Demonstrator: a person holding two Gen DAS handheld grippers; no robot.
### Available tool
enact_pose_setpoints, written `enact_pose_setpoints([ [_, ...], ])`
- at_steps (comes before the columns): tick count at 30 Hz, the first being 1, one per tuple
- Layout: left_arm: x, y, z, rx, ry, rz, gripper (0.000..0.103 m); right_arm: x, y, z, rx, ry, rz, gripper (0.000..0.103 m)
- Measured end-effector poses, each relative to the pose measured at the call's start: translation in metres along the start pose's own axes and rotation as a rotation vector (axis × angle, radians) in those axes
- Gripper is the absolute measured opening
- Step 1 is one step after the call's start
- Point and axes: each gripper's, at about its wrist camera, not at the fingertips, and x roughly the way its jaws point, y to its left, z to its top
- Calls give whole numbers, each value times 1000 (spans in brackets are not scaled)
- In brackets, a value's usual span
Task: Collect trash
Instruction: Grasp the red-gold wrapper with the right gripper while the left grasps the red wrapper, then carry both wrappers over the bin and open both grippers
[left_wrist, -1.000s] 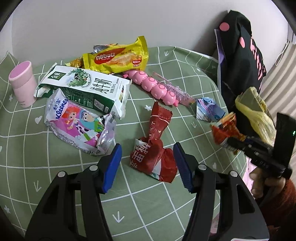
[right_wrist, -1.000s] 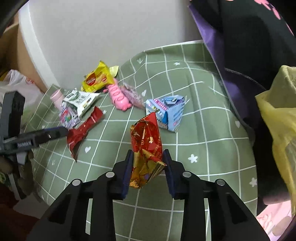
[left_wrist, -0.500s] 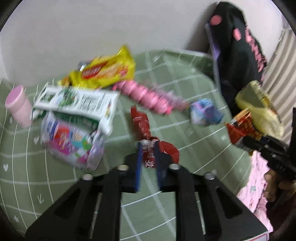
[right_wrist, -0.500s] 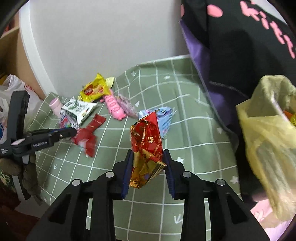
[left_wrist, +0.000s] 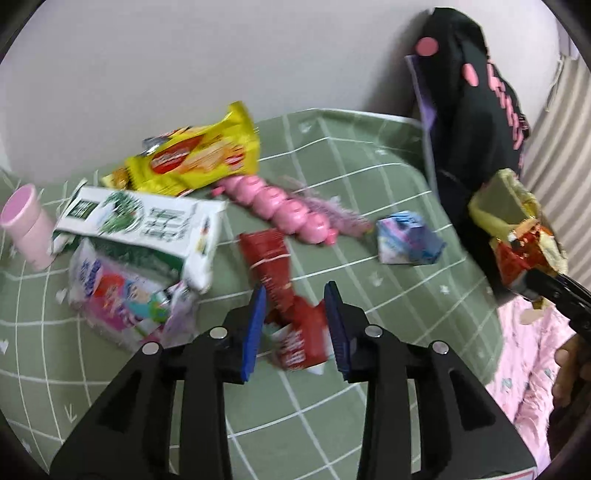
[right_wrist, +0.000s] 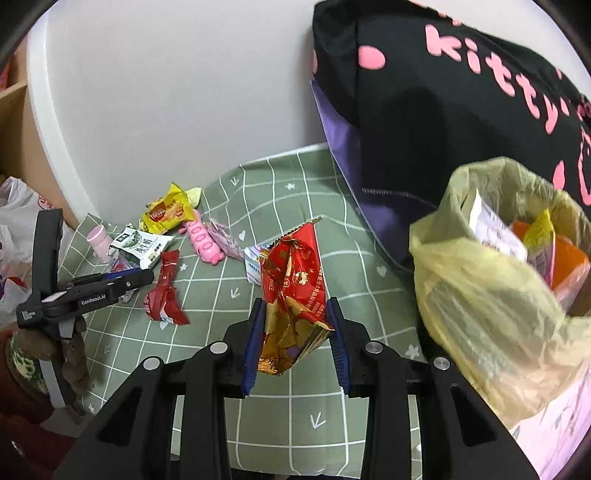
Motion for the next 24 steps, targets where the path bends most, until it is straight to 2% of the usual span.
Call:
enact_pose_setpoints([
  [5, 18, -3, -12, 27, 84, 7, 35, 9, 8, -2, -14, 22, 16, 32],
  [8, 19, -1, -15, -3, 95, -9, 35, 11, 13, -3, -32, 26, 18, 32],
  [9, 18, 1, -14, -12, 98, -22, 32, 10, 13, -4, -34, 25, 15, 32],
  [12, 8, 0, -6, -16, 62, -50, 22, 10, 10, -4, -20, 19, 12, 32],
  [20, -22, -31, 33, 75, -61, -107, 19, -8, 0, 4, 0, -28, -27, 32],
  [24, -38, -56, 58, 120, -111, -178, 19, -30, -13, 12, 17, -78, -59, 32],
])
